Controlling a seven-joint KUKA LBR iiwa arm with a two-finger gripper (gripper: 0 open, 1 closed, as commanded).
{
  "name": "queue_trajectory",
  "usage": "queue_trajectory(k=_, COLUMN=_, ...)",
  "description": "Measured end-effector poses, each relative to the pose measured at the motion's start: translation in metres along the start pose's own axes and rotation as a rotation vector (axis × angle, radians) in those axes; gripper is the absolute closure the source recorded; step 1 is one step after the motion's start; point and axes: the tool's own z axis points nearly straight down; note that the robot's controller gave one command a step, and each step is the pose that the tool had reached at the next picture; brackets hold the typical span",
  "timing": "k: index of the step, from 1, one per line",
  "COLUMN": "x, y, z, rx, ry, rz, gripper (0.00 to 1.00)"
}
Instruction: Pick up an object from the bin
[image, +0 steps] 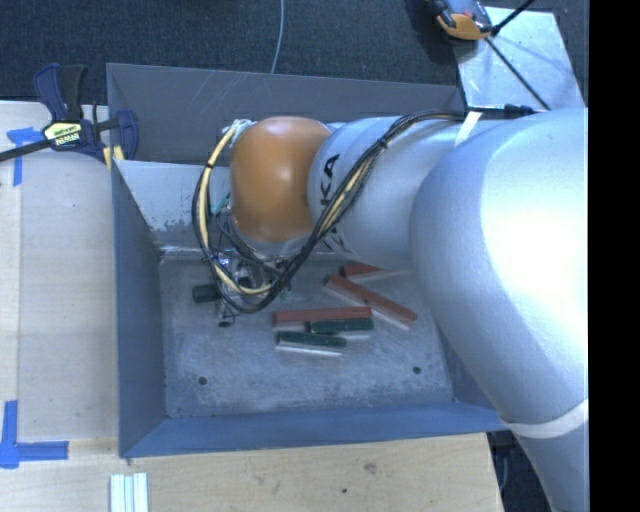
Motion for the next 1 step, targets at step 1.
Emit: queue_trajectory(k=1, x=-0.0109, y=0.004, z=-0.1539, rx=0.001, ry=-0.002, rz=-0.018, gripper=1.0)
